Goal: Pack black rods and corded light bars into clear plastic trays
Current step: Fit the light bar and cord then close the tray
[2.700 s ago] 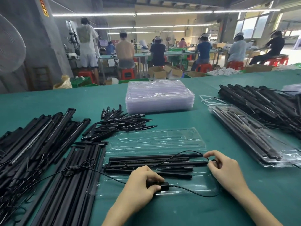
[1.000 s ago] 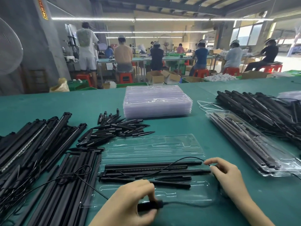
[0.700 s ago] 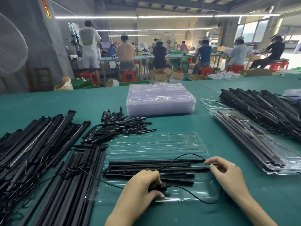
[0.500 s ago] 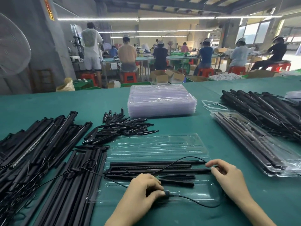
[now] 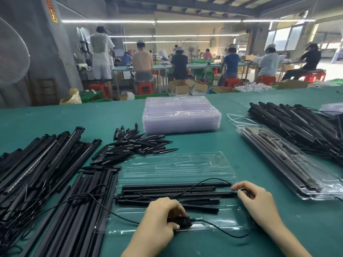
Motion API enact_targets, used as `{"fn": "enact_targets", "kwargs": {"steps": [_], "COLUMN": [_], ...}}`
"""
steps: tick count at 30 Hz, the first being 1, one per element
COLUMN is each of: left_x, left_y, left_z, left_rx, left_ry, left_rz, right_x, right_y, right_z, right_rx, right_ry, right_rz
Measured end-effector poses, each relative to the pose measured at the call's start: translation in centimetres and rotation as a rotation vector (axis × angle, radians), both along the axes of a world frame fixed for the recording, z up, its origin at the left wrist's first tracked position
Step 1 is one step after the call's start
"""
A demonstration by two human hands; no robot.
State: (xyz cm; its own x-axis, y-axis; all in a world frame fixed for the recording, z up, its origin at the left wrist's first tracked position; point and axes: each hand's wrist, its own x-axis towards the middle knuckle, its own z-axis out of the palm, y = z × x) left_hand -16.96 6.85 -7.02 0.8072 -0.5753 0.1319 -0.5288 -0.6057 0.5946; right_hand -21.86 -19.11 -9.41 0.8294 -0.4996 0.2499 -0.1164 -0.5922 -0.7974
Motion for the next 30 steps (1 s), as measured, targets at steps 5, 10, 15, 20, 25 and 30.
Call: {"fn": "enact_targets", "kwargs": {"steps": [5,10,15,20,25,30], "left_x": [0.27,0.51,0.54,0.25,0.07,-0.23], "left_y": [0.21,0.22,0.19,0.00,0.05,-0.10], "left_z": [-0.01,-0.24,-0.10,-0.08,-0.05,-0.19], "left_rx": [0.074,0.131,0.179,0.237,0.277,0.346], "left_ry": [-0.065,-0.098,-0.098,-0.124,-0.129,-0.120], "left_rz": [-0.098,-0.152,-0.160,-0.167,-0.176,-0.120], "right_x": [0.03,-0.09,-0.04,0.00,0.05,0.02], "right_y": [-0.09,0.26,-0.02,0.02,0.01,-0.11], "right_z": [0.19,-0.01,0.14,0.09,0.02,0.10], "right_rx": [-0.023,-0.020,-0.019,-0.018,-0.013,-0.019], "right_ry": [0.012,0.008,0.002,0.004,0.005,0.001], "right_rz": [0.003,0.017,0.021,0.024,0.024,0.016]}}
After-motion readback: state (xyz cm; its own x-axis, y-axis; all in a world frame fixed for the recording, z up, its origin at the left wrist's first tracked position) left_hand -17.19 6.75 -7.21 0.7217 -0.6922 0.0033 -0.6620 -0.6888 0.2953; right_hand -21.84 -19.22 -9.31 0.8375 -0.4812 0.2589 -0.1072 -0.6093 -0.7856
